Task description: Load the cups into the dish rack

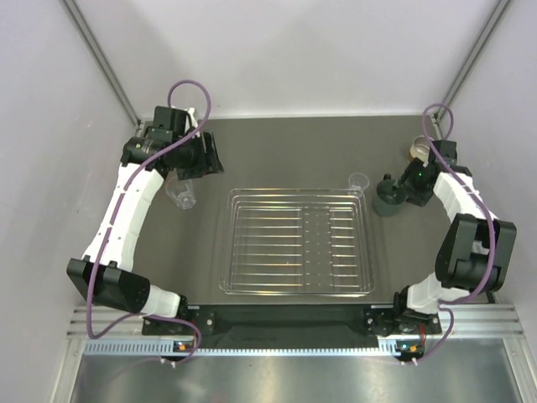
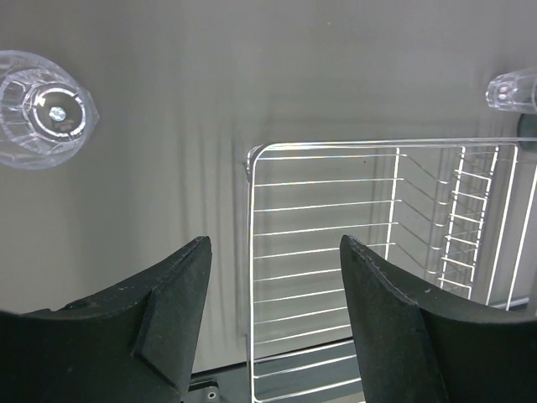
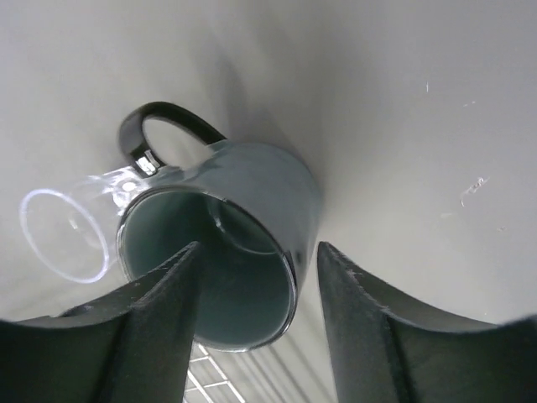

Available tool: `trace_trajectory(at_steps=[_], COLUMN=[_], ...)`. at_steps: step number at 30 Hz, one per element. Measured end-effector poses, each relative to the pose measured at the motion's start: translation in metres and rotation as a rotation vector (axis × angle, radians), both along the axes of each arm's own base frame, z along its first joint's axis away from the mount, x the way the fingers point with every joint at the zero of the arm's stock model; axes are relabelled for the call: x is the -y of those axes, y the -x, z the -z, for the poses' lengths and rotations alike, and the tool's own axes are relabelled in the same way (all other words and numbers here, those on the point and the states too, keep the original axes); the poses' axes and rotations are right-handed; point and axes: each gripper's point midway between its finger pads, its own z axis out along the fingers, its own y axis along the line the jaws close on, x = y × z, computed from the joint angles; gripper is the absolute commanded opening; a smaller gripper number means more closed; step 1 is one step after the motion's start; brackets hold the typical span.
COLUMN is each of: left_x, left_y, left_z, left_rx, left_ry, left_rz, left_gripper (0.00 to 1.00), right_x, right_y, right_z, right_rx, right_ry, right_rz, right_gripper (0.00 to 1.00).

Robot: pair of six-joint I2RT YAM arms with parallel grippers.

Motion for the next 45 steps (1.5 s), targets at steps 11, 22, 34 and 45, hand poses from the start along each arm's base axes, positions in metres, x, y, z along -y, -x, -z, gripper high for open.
trace_trajectory(at_steps=[11,22,34,45], left_x=[0.006,0.010,0.016,0.021], left_y=[0.007,0.017,0.023,0.029], left_z=[-0.012,-0.016,-0.019,-0.026], left_rx=[-0.007,-0.037,-0.059,-0.058], left_ry=[0.035,0.060,0.096,0.137], left_rz=[0.023,0.044,0.046,0.051], left_gripper=[0.64,0.61,0.58,0.59], right_x=[-0.001,-0.003,0.006,0.006], right_y=[-0.012,-0.011,0.001,-0.053], right_z=[0.017,0.023,0.035,-0.098], right_rx=[0.000,-0.019,-0.112,0.146], right_ry=[-0.015,-0.017,0.052,0.154], right_rz=[-0.021,-0.025,-0.020,-0.085], right_gripper=[0.40,0.42,0.00,0.00])
